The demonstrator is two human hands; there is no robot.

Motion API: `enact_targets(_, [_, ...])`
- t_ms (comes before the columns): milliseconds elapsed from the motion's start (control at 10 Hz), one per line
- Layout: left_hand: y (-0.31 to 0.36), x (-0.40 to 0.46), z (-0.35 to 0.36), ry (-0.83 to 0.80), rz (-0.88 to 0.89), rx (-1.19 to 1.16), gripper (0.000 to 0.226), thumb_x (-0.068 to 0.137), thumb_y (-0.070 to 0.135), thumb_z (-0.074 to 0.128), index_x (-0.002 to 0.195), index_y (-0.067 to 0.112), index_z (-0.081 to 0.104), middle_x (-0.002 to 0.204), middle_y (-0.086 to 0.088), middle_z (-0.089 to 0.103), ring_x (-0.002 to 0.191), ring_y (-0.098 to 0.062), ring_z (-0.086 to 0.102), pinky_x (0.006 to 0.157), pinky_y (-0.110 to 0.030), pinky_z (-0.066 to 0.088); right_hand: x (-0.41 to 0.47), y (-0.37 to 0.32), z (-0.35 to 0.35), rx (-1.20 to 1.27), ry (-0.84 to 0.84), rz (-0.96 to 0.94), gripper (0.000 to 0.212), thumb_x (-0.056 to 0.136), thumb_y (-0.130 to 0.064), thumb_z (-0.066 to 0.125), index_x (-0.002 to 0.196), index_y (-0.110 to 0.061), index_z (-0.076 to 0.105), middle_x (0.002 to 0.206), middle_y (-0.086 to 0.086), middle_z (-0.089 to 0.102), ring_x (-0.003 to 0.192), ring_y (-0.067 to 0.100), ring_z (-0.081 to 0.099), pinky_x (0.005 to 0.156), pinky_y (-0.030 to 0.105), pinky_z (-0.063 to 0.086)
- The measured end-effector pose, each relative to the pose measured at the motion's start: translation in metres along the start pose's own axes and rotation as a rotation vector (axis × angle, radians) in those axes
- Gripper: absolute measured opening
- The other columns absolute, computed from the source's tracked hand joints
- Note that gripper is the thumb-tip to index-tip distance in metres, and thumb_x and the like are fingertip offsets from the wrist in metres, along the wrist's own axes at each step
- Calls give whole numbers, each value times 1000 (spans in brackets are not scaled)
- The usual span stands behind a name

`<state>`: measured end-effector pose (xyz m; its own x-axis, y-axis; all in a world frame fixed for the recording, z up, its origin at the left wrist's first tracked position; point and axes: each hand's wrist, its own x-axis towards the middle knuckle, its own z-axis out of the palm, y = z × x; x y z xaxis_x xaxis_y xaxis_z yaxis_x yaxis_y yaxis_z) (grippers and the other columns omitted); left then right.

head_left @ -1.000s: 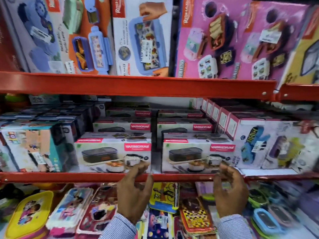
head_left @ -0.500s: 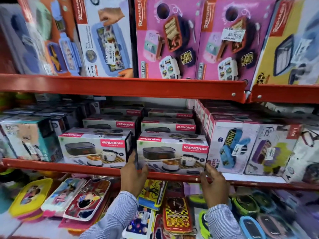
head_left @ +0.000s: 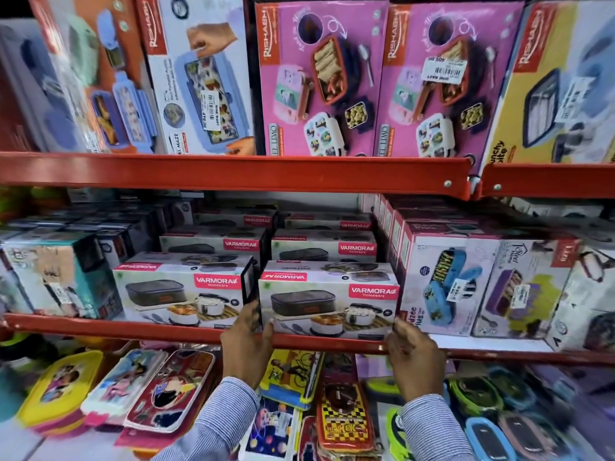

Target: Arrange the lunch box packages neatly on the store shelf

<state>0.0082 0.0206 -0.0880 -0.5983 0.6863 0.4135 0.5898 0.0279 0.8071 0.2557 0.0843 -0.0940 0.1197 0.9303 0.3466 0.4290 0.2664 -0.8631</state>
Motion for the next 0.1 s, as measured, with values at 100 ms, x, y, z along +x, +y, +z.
enact_targets(100, [-2, -6, -4, -22, 17, 12, 54, 87, 24, 71, 136, 9, 55, 122, -12, 72, 104, -20, 73, 93, -39, 58, -5, -1, -4, 82, 37, 27, 39, 83, -18, 67, 122, -12, 64, 116, 9, 71, 98, 19, 68, 91, 33, 52])
